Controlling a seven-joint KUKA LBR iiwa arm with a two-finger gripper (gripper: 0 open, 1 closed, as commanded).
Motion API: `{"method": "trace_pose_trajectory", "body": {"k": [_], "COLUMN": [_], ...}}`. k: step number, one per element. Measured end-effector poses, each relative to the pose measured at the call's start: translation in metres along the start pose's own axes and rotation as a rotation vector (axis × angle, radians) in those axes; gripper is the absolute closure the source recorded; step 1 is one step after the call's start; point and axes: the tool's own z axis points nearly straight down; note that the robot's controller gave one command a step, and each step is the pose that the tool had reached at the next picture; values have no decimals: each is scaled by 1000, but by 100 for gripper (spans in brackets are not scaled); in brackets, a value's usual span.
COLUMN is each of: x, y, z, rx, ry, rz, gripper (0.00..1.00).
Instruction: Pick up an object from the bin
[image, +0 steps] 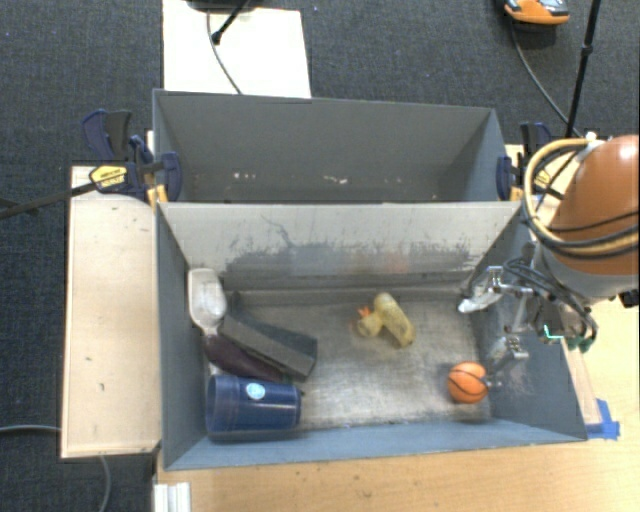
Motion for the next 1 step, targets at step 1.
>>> {"method": "trace_pose_trajectory", "body": {"k": [1], "x": [-2], "y": [0], "z": [-4], "rx": [1], "ry": [-8], "rz": [-3], "gripper": [0]}}
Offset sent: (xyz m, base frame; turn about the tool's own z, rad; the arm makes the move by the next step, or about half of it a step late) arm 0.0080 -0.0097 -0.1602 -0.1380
